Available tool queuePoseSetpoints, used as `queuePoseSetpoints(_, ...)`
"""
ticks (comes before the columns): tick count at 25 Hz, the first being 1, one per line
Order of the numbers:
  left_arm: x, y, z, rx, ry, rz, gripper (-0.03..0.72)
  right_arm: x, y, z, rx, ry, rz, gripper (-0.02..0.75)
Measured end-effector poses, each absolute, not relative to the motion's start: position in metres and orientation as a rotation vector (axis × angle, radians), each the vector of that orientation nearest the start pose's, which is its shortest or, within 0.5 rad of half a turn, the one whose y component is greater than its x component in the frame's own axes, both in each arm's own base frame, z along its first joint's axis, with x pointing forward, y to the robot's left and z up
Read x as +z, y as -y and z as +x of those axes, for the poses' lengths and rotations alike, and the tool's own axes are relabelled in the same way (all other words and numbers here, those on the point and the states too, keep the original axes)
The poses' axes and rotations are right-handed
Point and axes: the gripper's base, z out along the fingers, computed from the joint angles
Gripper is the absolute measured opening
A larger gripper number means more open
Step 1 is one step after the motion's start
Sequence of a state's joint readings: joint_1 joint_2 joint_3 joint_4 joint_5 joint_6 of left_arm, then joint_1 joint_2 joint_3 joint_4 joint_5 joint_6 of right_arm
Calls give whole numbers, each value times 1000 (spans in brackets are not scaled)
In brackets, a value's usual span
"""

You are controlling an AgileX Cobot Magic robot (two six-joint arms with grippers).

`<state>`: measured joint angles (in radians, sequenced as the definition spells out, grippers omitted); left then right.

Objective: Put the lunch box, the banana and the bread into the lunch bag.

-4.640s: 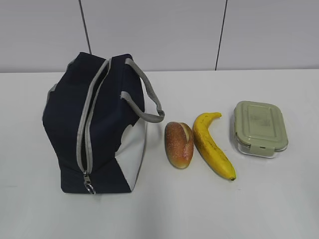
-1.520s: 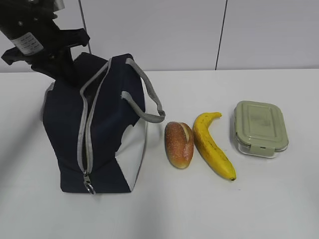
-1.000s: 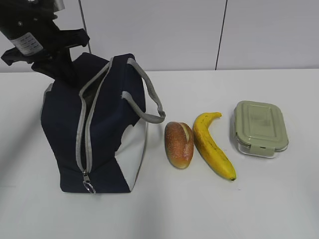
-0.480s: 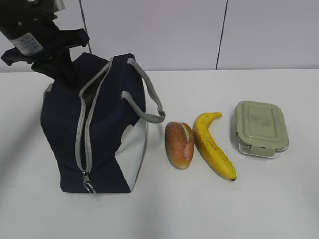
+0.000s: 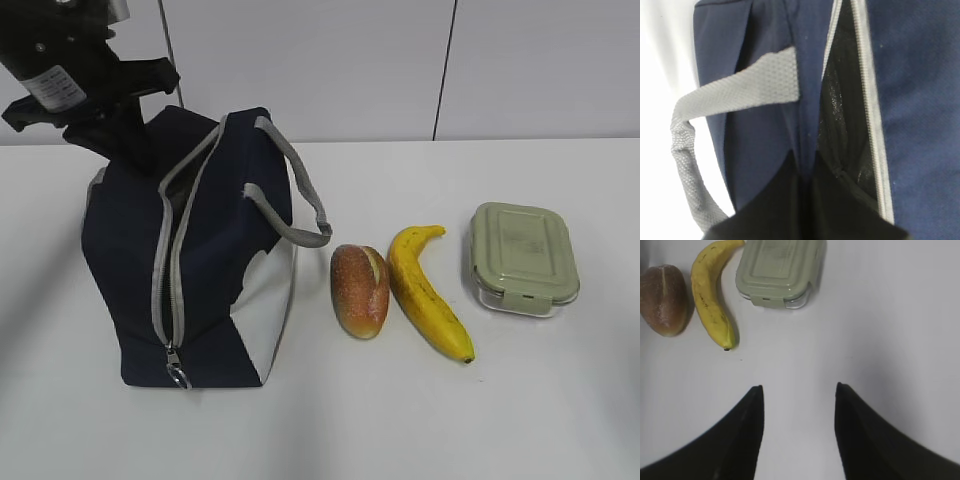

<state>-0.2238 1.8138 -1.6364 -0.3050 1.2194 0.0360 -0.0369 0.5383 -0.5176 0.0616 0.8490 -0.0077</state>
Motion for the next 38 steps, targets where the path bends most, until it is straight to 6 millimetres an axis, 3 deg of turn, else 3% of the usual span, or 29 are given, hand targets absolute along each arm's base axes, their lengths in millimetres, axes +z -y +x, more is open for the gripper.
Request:
queuePoseSetpoints(9, 303, 110, 366, -468, -2861, 276, -1, 251, -10, 166, 257, -2553, -12, 344)
queuePoseSetpoints(15, 303, 110, 366, -468, -2861, 275, -2, 256, 2, 214, 348, -2538, 8, 344)
queuePoseSetpoints(21, 303, 110, 366, -468, -2861, 275, -3, 242, 21, 254, 463, -2520, 104, 344)
queuePoseSetpoints(32, 303, 110, 366, -468, -2861, 275, -3, 194, 63, 303, 614, -2592, 297, 344)
queuePoseSetpoints(38, 303, 110, 366, -468, -2861, 275, -3, 164, 77, 327, 748, -2655, 268, 344)
